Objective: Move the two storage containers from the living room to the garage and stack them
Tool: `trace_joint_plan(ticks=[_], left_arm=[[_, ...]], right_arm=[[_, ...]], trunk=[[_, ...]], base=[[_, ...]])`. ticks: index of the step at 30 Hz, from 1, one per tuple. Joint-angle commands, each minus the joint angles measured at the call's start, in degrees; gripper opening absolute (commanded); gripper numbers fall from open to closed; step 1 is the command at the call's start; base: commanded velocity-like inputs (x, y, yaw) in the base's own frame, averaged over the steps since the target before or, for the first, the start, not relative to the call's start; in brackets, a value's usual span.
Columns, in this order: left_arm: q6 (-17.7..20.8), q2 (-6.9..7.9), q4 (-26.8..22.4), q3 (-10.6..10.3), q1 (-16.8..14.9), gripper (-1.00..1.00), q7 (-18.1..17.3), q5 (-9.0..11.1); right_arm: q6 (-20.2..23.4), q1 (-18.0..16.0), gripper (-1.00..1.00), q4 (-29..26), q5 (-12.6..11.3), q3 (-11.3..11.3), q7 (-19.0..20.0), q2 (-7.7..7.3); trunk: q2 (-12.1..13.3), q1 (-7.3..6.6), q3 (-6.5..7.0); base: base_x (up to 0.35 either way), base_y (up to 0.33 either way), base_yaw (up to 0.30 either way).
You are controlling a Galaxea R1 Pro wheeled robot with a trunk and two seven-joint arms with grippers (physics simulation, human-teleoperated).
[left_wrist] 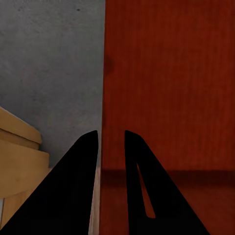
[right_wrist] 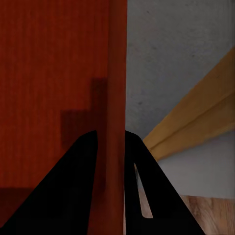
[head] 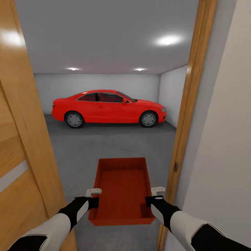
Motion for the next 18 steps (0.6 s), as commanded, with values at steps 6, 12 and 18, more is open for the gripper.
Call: trace_joint_plan(ticks=[6, 12, 18], left_arm=[[-1.1, -0.03, -0.2, -0.5, 0.0, -1.0, 0.4, -1.0], [-1.1, -0.03, -0.2, -0.5, 0.0, -1.0, 0.4, -1.0], [-1.1, -0.03, -0.2, -0.5, 0.0, -1.0, 0.5, -1.0]], right_arm=[[0.4, 0.0, -1.0, 0.0, -2.0, 2.3, 0.2, 0.07], [0.4, 0.0, -1.0, 0.0, -2.0, 2.3, 0.2, 0.04], [0.4, 0.0, -1.0, 0.0, -2.0, 2.3, 0.2, 0.05]], trunk=[[0.0, 0.02, -0.03], [0.0, 0.02, -0.03], [0.0, 0.02, -0.03]], base=[[0.0, 0.0, -0.005], [0.0, 0.0, 0.0], [0.0, 0.0, 0.0]])
